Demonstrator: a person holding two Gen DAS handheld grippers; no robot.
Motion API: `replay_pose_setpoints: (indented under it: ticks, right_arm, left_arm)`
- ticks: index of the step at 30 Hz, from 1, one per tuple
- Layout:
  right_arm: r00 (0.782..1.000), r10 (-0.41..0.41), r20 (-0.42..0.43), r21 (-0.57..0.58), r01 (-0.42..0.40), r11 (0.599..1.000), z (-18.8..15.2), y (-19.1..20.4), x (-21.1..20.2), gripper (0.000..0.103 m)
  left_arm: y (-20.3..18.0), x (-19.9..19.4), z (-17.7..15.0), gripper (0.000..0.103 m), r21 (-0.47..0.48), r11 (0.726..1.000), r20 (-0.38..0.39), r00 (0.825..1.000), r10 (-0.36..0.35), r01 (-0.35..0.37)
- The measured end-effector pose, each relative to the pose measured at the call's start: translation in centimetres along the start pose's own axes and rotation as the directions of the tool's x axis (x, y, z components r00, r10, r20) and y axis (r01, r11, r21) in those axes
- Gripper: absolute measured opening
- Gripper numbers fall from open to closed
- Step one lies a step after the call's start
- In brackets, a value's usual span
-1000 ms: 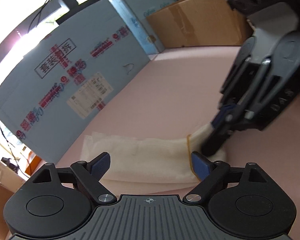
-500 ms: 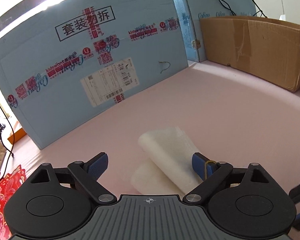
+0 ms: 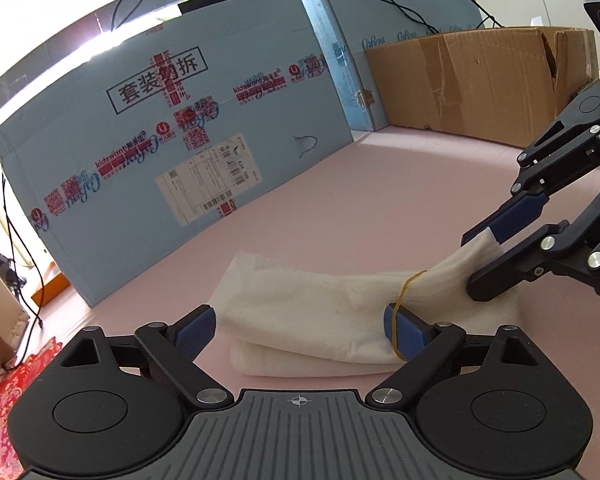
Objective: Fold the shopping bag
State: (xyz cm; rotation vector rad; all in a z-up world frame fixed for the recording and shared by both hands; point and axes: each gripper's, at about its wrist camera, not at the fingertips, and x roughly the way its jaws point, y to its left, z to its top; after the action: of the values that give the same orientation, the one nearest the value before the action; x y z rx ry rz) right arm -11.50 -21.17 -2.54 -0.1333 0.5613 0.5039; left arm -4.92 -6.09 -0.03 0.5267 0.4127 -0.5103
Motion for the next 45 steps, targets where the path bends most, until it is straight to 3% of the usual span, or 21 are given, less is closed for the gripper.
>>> replay_pose_setpoints:
  ticks: [2,5,9,12,15,17,19,20,29,30,32,33,37,38,40,42,43,45]
  right_arm:
    - [1.0,0.004,-0.005,0.029,-0.004,1.0,0.1,-0.4,0.5,0.021]
    - [0.999,0.031,-0.021,0.144,-0.028,0.989,0.0,-1.6,0.8,0.018]
    - [0.993,0.118,-0.018,0.394,-0.102,0.914,-0.3,-4.6,1.7,0.013]
    - [0.985,0.174,-0.003,0.544,-0.144,0.827,-0.6,-6.5,2.2,0.011]
    - [0.974,0.227,0.024,0.677,-0.183,0.713,-1.6,-8.1,2.7,0.01]
    - [0.96,0.273,0.053,0.757,-0.217,0.617,-2.3,-9.2,3.1,0.01]
    - [0.934,0.34,0.111,0.819,-0.279,0.501,-2.9,-9.8,3.7,0.01]
    - [0.931,0.345,0.121,0.827,-0.287,0.484,-3.0,-9.8,3.8,0.01]
    - [0.94,0.335,0.065,0.773,-0.26,0.578,-2.0,-7.3,3.8,0.027]
    - [0.938,0.337,0.075,0.781,-0.266,0.565,-2.1,-7.3,3.9,0.017]
    - [0.934,0.34,0.109,0.809,-0.282,0.515,-2.6,-7.6,3.9,0.013]
    - [0.926,0.352,0.135,0.84,-0.295,0.456,-3.1,-8.0,4.1,0.012]
    - [0.877,0.399,0.268,0.921,-0.354,0.159,-5.7,-10.1,5.1,0.011]
    - [0.864,0.403,0.301,0.924,-0.369,0.102,-6.2,-10.4,5.3,0.011]
    - [0.844,0.405,0.351,0.917,-0.397,0.032,-6.7,-10.9,5.4,0.011]
    - [0.829,0.42,0.369,0.911,-0.412,0.013,-6.6,-11.1,5.4,0.01]
    - [0.836,0.427,0.345,0.915,-0.4,0.045,-6.3,-11.0,5.3,0.01]
    - [0.858,0.445,0.258,0.922,-0.356,0.15,-5.5,-10.7,5.6,0.009]
  left_arm:
    - [0.0,-0.3,-0.3,0.093,-0.007,1.0,0.014,1.0,0.008,-0.008]
    - [-0.8,-0.9,-0.6,0.093,0.03,0.998,0.034,0.998,0.061,-0.062]
    - [-3.3,-1.6,-1.5,0.094,0.171,0.965,0.067,0.979,0.191,-0.2]
    - [-4.7,-1.5,-2.1,0.094,0.26,0.925,0.082,0.961,0.266,-0.278]
    - [-5.1,-1.8,-2.1,0.094,0.293,0.902,0.086,0.948,0.307,-0.319]
    - [-5.1,-1.9,-2.0,0.094,0.291,0.905,0.088,0.95,0.299,-0.312]
    - [-5.2,-1.8,-1.8,0.093,0.259,0.918,0.086,0.953,0.289,-0.302]
    - [-5.4,-1.7,-1.9,0.093,0.26,0.916,0.088,0.952,0.293,-0.306]
    - [-5.4,-2.1,-1.9,0.093,0.237,0.933,0.098,0.963,0.253,-0.269]
    - [-5.5,-2.2,-2.0,0.093,0.238,0.933,0.101,0.962,0.253,-0.27]
    - [-5.6,-2.3,-2.0,0.093,0.241,0.932,0.108,0.961,0.253,-0.272]
    - [-5.7,-2.4,-2.1,0.093,0.244,0.93,0.113,0.961,0.254,-0.274]
    - [-5.9,-2.7,-2.3,0.093,0.27,0.916,0.134,0.954,0.268,-0.296]
    - [-5.9,-2.7,-2.5,0.093,0.281,0.911,0.138,0.952,0.274,-0.302]
    - [-5.6,-2.6,-2.7,0.093,0.295,0.896,0.14,0.943,0.303,-0.332]
    - [-5.0,-2.3,-2.9,0.094,0.303,0.884,0.138,0.934,0.328,-0.356]
    - [-4.6,-2.2,-2.9,0.094,0.305,0.88,0.136,0.932,0.337,-0.363]
    - [-3.7,-1.9,-2.7,0.094,0.289,0.903,0.111,0.948,0.297,-0.317]
